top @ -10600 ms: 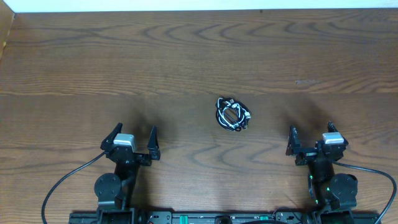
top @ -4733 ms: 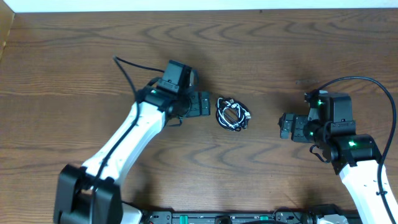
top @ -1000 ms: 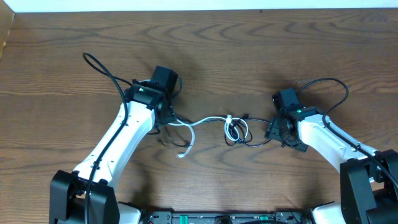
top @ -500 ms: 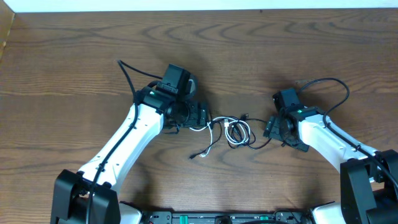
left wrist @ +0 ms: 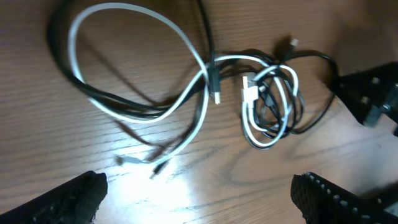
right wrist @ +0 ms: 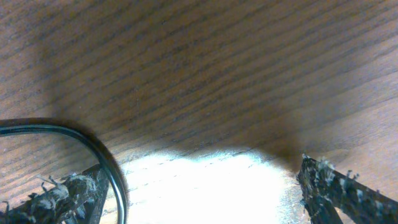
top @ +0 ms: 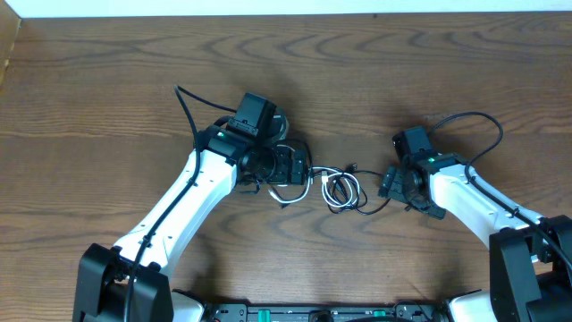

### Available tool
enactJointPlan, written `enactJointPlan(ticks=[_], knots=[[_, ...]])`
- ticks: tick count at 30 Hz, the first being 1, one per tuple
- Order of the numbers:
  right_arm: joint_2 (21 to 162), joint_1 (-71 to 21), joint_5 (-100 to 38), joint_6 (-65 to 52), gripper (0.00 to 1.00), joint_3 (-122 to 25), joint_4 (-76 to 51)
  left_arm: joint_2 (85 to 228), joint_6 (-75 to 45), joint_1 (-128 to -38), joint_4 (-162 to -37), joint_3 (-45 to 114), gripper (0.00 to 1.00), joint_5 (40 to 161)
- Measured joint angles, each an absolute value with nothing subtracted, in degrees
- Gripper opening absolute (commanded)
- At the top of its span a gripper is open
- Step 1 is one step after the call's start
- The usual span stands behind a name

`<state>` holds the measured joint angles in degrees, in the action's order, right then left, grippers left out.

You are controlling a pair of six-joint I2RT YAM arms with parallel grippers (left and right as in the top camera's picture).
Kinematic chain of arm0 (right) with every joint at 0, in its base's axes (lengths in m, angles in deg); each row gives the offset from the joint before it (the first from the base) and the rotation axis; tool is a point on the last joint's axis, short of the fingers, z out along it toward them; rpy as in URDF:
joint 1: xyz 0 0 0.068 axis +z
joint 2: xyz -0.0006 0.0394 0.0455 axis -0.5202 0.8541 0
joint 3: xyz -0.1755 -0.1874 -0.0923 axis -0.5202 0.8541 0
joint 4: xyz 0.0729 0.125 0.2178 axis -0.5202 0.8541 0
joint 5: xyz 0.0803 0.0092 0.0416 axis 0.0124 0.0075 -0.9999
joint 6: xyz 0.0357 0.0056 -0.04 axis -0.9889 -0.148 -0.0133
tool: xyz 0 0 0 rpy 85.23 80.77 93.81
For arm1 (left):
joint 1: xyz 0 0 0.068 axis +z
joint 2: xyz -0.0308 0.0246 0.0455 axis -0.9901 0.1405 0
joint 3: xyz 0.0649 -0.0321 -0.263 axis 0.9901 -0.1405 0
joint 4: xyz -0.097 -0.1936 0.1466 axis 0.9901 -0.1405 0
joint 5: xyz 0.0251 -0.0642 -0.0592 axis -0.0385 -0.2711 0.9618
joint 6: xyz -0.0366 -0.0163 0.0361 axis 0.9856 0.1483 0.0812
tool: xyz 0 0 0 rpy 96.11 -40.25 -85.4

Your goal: Untangle cables

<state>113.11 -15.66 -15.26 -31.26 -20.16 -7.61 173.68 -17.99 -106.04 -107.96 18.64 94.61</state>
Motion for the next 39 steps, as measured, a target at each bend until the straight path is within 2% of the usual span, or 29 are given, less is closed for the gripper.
enactJointPlan(ticks=[14,16,26,32,37,39], knots=[[113.13,-15.68,-15.56,-31.26,0.96,-20.12,-8.11,173.7,-23.87,-108.68,-101.95,18.64,0.98,102.0],[113.13,-15.68,-15.56,-31.26,0.96,-20.12,-8.11,173.94,-23.81,-109.73,-101.91,18.64,0.94,101.93],[113.13,-15.68,-15.58,-31.24,0.96,-20.12,-8.11,183.95,-19.72,-115.88,-98.69,18.64,0.93,100.88],[113.13,-15.68,-15.58,-31.24,0.96,-20.12,-8.07,188.37,-18.32,-118.94,-93.58,18.64,0.86,100.88],[113.13,-15.68,-15.58,-31.26,0.96,-20.12,-8.05,191.6,-17.6,-119.85,-90.08,18.64,0.77,100.86],[113.13,-15.68,-15.58,-31.26,0.96,-20.12,-7.83,193.16,-17.08,-119.98,-89.58,18.64,0.7,100.45]])
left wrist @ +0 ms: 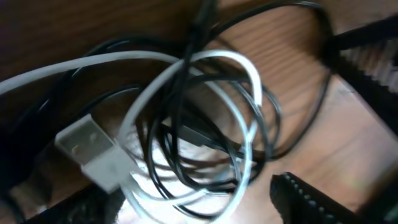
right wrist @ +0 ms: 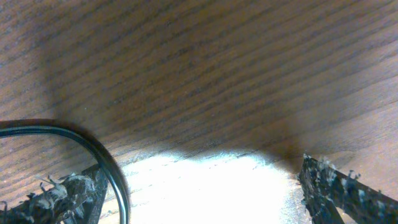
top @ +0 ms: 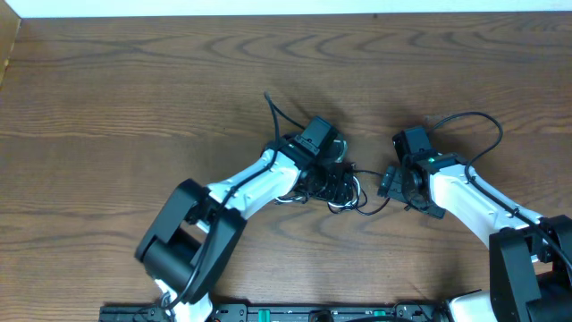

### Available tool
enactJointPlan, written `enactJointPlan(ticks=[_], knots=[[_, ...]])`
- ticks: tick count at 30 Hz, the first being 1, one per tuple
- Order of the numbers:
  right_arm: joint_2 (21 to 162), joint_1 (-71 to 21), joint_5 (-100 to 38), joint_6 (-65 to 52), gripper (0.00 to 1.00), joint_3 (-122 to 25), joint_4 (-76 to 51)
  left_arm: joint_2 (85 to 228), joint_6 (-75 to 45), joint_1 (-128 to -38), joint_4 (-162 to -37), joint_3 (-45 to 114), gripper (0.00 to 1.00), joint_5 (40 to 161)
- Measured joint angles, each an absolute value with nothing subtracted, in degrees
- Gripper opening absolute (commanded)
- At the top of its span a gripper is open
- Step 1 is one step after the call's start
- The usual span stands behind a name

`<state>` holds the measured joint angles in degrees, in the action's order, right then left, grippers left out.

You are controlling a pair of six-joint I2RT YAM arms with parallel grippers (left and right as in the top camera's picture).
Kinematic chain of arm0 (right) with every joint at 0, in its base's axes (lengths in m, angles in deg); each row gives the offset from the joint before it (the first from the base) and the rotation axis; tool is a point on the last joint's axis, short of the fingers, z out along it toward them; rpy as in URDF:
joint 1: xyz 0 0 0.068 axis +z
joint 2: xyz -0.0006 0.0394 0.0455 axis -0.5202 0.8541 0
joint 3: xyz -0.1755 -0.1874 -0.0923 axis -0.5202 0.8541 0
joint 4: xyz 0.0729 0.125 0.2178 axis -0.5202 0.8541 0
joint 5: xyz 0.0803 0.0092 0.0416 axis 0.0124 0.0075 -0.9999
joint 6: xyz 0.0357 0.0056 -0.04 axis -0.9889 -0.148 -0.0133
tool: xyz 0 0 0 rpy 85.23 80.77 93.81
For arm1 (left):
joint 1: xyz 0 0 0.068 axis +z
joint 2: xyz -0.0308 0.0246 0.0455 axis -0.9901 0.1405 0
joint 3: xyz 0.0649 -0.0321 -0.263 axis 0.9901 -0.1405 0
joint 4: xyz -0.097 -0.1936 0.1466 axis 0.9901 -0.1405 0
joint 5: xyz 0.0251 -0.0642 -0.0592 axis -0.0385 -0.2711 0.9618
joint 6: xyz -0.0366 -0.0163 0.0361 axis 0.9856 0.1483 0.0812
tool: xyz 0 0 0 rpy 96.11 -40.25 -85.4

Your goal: Untangle cables

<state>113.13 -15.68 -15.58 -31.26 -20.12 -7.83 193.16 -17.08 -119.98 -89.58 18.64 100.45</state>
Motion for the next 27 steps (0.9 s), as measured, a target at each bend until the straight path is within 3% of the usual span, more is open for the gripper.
enactJointPlan(ticks=[4,7,8,18,23,27], knots=[[113.13,-15.68,-15.58,-31.26,0.96,-20.12,-7.76,194.4,-15.92,-120.07,-89.34,18.75,0.42,100.12],[113.13,-15.68,-15.56,-31.24,0.96,-20.12,-7.74,194.73,-16.07,-120.07,-89.65,18.77,0.11,99.51],[113.13,-15.68,-15.56,-31.24,0.96,-20.12,-7.76,194.84,-15.85,-120.07,-89.95,18.73,0.08,99.35],[113.11,-15.75,-16.04,-30.3,0.99,-20.12,-8.16,187.58,-15.96,-118.76,-97.19,18.51,0.07,99.35],[113.24,-15.73,-20.57,-20.27,0.99,-19.92,-10.82,176.76,-17.21,-117.23,-102.82,18.51,0.08,100.32],[112.56,-15.77,-33.59,-9.36,0.99,-20.25,-15.26,171.32,-18.8,-117.19,-105.29,18.51,0.07,100.97]])
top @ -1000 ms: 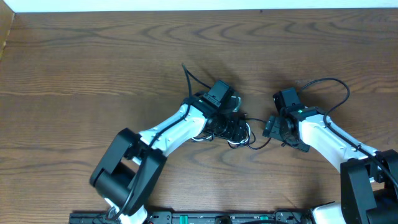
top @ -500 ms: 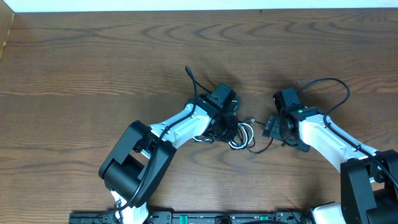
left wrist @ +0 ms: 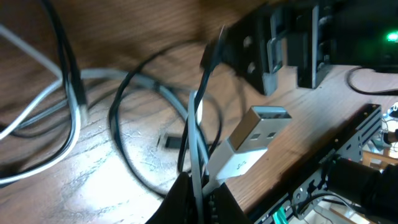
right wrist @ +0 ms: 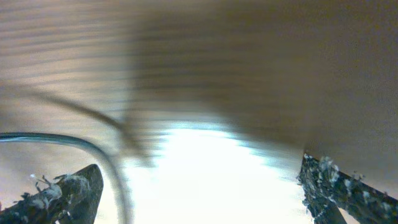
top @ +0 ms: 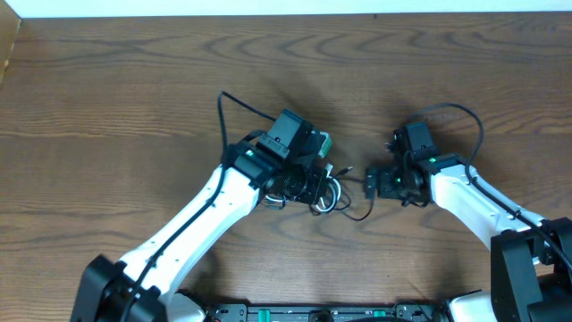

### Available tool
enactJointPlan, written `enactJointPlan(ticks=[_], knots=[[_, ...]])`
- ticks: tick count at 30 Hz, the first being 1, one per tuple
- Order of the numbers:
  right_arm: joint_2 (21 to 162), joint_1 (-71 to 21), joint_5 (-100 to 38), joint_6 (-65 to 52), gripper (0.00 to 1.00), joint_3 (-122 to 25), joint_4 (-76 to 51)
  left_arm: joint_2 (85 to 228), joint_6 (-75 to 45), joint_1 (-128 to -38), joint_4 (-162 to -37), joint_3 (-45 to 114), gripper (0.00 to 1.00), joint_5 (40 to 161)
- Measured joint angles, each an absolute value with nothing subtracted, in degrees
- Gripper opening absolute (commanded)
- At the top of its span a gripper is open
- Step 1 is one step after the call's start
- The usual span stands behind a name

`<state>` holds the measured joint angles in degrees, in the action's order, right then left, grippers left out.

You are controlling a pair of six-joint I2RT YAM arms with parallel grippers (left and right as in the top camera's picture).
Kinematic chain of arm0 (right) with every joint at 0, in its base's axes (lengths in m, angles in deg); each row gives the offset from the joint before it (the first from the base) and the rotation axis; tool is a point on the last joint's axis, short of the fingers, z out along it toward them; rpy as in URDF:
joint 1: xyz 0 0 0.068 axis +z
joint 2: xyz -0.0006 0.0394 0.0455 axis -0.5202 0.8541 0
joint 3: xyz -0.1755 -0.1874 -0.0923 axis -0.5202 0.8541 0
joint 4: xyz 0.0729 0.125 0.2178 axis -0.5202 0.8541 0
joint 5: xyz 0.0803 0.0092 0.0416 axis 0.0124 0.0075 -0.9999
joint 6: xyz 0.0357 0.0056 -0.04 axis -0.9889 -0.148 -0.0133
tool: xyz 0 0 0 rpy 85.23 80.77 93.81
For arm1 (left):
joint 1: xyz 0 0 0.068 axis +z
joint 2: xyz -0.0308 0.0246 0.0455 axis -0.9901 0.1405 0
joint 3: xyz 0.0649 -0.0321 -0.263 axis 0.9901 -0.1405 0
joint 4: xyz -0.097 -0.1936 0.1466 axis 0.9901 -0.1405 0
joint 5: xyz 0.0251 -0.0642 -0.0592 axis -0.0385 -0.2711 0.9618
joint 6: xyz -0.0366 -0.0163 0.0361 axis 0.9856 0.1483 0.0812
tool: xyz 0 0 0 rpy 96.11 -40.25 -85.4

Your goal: Untangle cables

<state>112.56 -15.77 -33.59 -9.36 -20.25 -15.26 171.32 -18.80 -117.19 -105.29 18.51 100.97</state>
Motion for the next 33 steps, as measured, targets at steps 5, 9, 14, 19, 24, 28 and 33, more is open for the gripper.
enactJointPlan(ticks=[5,9,14,19,24,28,33], knots=[[112.89,-15.7,-55.06,-0.25,0.99,-19.81,-15.96,170.25,-19.63,-117.19,-105.56,18.51,0.07,100.93],[111.62,-15.7,-65.77,3.93,0.99,-19.66,-16.01,170.25,-19.63,-117.19,-105.56,18.51,0.08,100.56],[107.25,-15.7,-71.08,5.72,0.99,-19.66,-16.14,170.25,-17.23,-117.16,-102.82,18.48,0.07,99.66],[106.27,-15.66,-70.07,2.4,0.99,-19.68,-17.08,170.25,-9.49,-117.16,-99.83,18.48,0.08,99.55],[106.27,-15.64,-62.14,-7.35,0.92,-19.68,-16.73,170.25,-0.09,-117.16,-99.63,18.48,0.08,99.4],[106.27,-14.68,-59.34,-10.26,0.79,-19.68,-17.01,170.25,5.17,-117.16,-99.17,18.48,0.07,99.33],[106.27,-10.96,-58.38,-10.17,0.78,-19.68,-17.1,170.25,7.86,-117.16,-99.17,18.48,0.07,99.35]])
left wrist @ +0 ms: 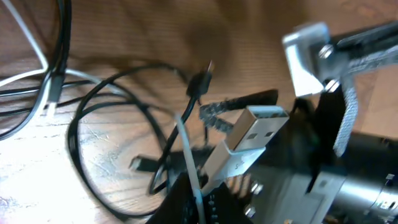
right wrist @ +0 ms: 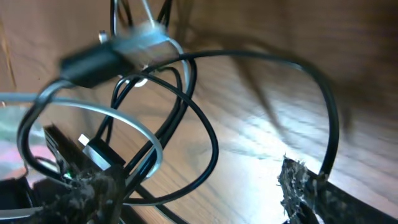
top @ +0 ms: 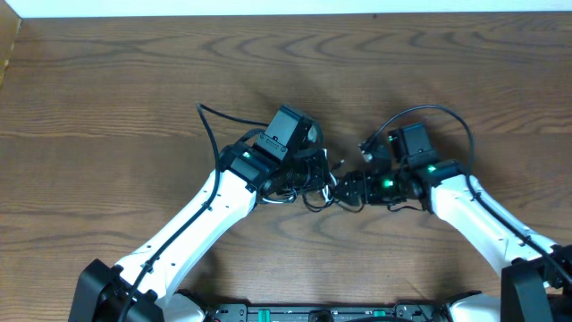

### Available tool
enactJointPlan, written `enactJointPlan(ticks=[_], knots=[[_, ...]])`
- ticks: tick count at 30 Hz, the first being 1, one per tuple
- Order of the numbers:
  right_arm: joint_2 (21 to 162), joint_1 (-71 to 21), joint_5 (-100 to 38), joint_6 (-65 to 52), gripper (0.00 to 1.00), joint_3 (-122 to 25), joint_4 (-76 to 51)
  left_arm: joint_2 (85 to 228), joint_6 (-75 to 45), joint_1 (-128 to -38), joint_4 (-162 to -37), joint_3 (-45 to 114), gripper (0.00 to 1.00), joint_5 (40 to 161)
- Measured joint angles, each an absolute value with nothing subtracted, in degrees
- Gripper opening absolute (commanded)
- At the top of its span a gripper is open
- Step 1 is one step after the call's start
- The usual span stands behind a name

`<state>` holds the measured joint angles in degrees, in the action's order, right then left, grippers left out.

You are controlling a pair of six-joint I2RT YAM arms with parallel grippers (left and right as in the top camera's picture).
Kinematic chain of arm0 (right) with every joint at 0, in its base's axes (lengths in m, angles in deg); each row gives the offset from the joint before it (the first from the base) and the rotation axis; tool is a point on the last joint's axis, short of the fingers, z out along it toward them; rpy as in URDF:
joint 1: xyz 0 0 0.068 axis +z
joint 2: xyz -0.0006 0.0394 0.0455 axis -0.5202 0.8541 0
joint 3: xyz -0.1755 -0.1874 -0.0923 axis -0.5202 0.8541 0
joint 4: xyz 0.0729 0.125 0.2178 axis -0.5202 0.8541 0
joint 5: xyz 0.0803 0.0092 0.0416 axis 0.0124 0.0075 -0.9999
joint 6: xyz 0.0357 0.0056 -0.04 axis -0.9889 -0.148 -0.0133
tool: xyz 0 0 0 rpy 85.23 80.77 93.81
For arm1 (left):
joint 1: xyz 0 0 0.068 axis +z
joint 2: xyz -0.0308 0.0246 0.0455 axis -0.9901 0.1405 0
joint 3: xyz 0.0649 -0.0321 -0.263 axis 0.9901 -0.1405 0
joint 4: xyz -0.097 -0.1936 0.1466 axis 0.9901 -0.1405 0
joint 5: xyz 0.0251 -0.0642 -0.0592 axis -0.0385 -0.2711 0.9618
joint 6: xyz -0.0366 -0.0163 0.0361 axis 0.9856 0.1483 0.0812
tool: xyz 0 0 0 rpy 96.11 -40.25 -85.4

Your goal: Untangle cables

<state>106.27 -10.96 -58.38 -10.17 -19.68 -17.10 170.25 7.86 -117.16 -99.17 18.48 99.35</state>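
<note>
A white cable [left wrist: 186,149] and a black cable [left wrist: 81,124] lie tangled at mid-table [top: 313,190]. My left gripper [left wrist: 198,202] is shut on the white cable just below its USB plug [left wrist: 255,134], which sticks up from the jaws. My right gripper [right wrist: 196,190] is open and right beside the left one [top: 315,174]. Loops of black cable [right wrist: 205,124] and white cable [right wrist: 106,112] lie between its fingers [right wrist: 87,193]. A black strand also runs along its right finger. In the overhead view the right gripper [top: 350,190] almost touches the tangle.
The wooden table [top: 107,89] stretches out on all sides, with its pale back edge [top: 268,7] at the top. The right arm's own black lead [top: 429,112] arcs above its wrist. The left arm's lead [top: 210,121] sticks up behind its wrist.
My right gripper has moved left, from beside the tangle to right against it, and cable loops now lie between its open fingers. The left gripper still holds the white cable by its plug.
First my left gripper was open over the large loops to the left, and the right stood open by the black cable's right end. Then the left was down over the small coil. Then it was shut on the white cable. Now both grippers meet at the tangle.
</note>
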Motion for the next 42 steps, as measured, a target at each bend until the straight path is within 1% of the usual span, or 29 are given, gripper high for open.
enactJointPlan(ticks=[1,3,5,12,16,22,29,30,31,32,33,34,36,42], knots=[[106.27,-10.15,-58.12,-10.17,0.78,-19.68,-17.1,170.25,8.06,-117.16,-99.17,18.48,0.07,99.35],[106.27,-8.69,-57.18,-10.08,0.73,-19.68,-17.12,170.25,8.41,-117.19,-99.17,18.48,0.08,99.35],[106.27,-7.31,-55.54,-10.1,0.72,-19.68,-17.14,170.25,8.76,-117.19,-99.2,18.48,0.08,99.35],[106.27,-3.6,-48.28,-12.66,0.82,-19.68,-17.38,170.25,9.13,-117.19,-99.39,18.46,0.07,99.35],[106.27,-1.76,-43.67,-17.86,0.88,-19.68,-18.19,170.25,8.74,-117.19,-101.01,18.46,0.08,98.3],[106.27,0.71,-40.83,-25.62,0.86,-19.66,-20.97,170.25,8.17,-117.21,-107.04,18.46,0.08,91.44],[106.42,4.51,-38.25,-29.08,0.85,-19.66,-21.36,170.25,7.36,-117.21,-107.76,18.46,0.08,88.4],[106.66,5.08,-38.01,-29.25,0.85,-19.66,-21.38,170.25,7.01,-117.21,-108.07,18.46,0.15,88.18],[107.1,5.43,-37.83,-29.38,0.84,-19.66,-21.38,170.25,6.22,-117.23,-108.68,18.46,0.3,87.92],[107.65,5.91,-37.59,-29.51,0.84,-19.66,-21.38,170.25,5.87,-117.21,-109.03,18.46,0.4,87.73],[108.41,6.22,-37.42,-29.56,0.84,-19.66,-21.36,170.25,5.61,-117.21,-109.84,18.46,0.53,87.38],[109.57,6.52,-37.35,-29.58,0.83,-19.66,-21.4,170.25,5.17,-117.21,-111.28,18.46,0.63,86.7],[111.17,6.74,-37.22,-29.71,0.82,-19.66,-21.45,170.25,5.0,-117.21,-112.86,18.46,0.66,85.37],[113.81,6.72,-36.96,-29.91,0.72,-20.18,-22.28,170.27,4.54,-117.21,-115.61,18.46,0.67,81.54]])
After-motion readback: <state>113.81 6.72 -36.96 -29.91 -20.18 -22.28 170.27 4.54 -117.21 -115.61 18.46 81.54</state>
